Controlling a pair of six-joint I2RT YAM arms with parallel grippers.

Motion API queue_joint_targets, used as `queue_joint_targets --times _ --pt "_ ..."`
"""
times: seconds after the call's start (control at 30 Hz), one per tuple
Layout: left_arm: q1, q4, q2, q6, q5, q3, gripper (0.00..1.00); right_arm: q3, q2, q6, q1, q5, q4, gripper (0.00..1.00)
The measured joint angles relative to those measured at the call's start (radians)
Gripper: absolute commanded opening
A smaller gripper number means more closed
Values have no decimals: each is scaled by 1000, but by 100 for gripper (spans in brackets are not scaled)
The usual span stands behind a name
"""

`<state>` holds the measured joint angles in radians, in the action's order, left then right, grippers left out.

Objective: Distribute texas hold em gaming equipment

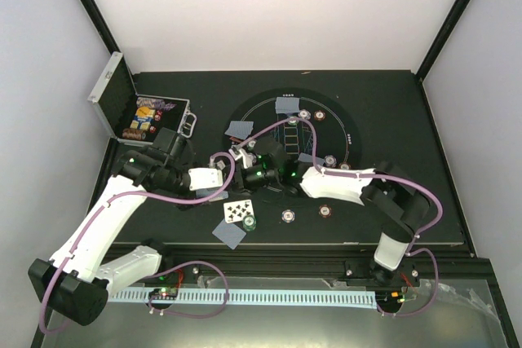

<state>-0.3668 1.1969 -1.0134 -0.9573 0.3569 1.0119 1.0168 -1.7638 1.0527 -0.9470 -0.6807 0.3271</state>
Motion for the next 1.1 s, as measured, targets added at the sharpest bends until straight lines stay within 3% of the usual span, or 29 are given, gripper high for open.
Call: queue_joint_targets --times 0.43,0.6,0.83,1.1 --pt "0 5 6 0 -17 -3 2 -33 85 -54 14 38 -89 65" --pt "0 5 6 0 -17 -3 2 -50 135 -54 20 60 -126 54" --pt "0 3 11 0 -16 -3 1 -50 172 -57 31 100 -211 31" --pt "0 2 12 0 -16 -3 2 -51 228 -41 35 106 -223 18"
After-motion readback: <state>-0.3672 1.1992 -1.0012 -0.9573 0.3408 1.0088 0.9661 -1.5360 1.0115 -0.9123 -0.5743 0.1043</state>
